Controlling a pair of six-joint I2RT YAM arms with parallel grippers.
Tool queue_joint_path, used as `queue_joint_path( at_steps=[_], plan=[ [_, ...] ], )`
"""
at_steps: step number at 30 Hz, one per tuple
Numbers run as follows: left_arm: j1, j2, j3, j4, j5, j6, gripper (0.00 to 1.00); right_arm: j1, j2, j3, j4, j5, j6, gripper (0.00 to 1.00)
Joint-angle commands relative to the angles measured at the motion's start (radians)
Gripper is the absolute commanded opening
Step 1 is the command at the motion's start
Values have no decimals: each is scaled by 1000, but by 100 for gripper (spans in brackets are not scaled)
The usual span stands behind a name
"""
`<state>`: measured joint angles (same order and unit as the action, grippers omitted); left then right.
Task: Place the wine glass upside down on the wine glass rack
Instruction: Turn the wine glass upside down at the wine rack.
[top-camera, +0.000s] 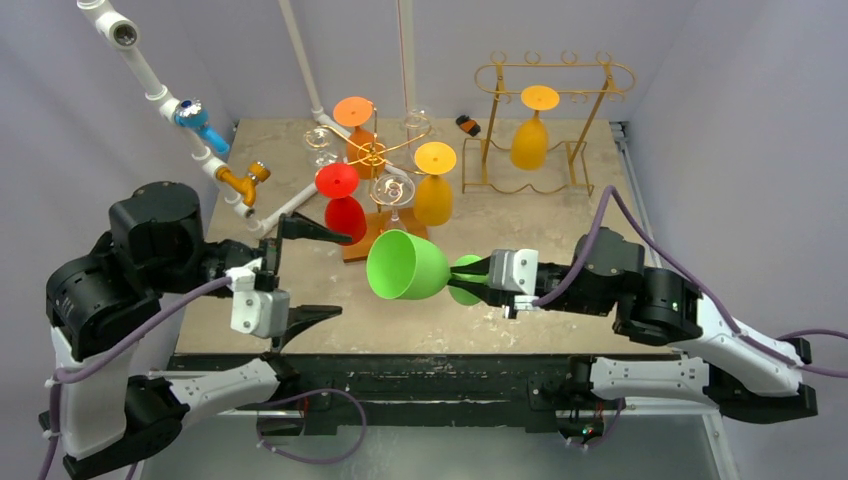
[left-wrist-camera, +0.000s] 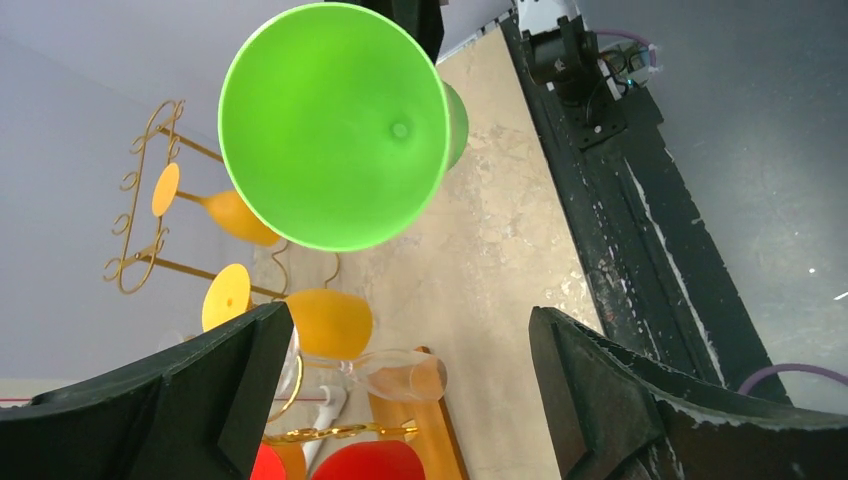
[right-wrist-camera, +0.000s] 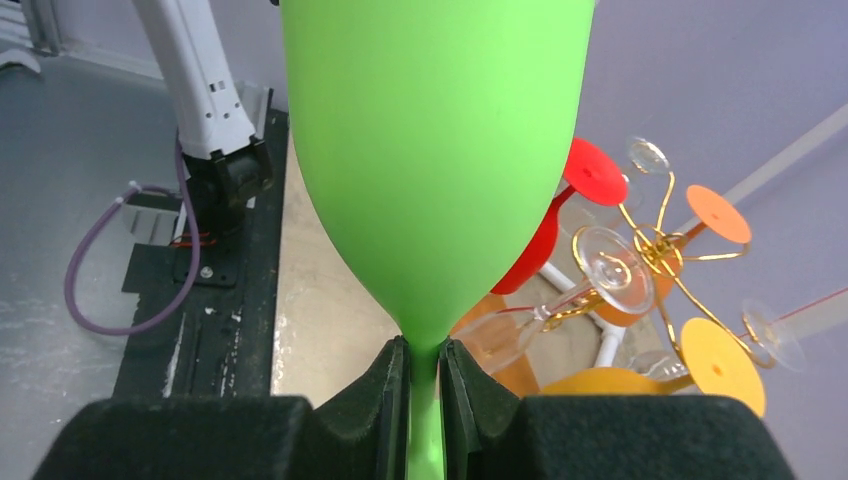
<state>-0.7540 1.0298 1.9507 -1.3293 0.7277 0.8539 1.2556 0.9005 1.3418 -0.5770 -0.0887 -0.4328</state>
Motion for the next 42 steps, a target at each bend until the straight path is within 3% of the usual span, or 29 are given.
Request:
queue_joint_path(
  at_steps=[1,4,9,14,20,26,29,33,36,39,42],
  plan=[
    [-1,-40,-56,183,5,-173,98,1,2,40,6,62,-29,0],
    [-1,-22,-39,290,5,-254,96,1,42,69,-31,76,-48,0],
    [-2,77,116,276,72,-321,92,1,72,89,-48,75,-68,0],
    [-1,89,80,236,43,-260,87,0,80,106,-52,70,-83,0],
    [-1,153,96,-7,28,-23,75,1,82,106,-32,57,-96,0],
    [-2,138,22,139,5,-62,65,1,114,122,-28,29,-110,0],
    [-2,162,34,148,22,-68,51,0,124,127,-10,31,-110,0],
    [-2,192,59,110,50,-47,2,0,131,127,28,57,-97,0],
    [-2,174,34,152,20,-42,0,1,132,136,72,86,-64,0],
    [-2,110,-25,302,-26,-66,0,1,126,153,146,119,-10,23],
    [-1,43,-119,482,-72,-32,0,1,135,214,182,223,89,62]
  ],
)
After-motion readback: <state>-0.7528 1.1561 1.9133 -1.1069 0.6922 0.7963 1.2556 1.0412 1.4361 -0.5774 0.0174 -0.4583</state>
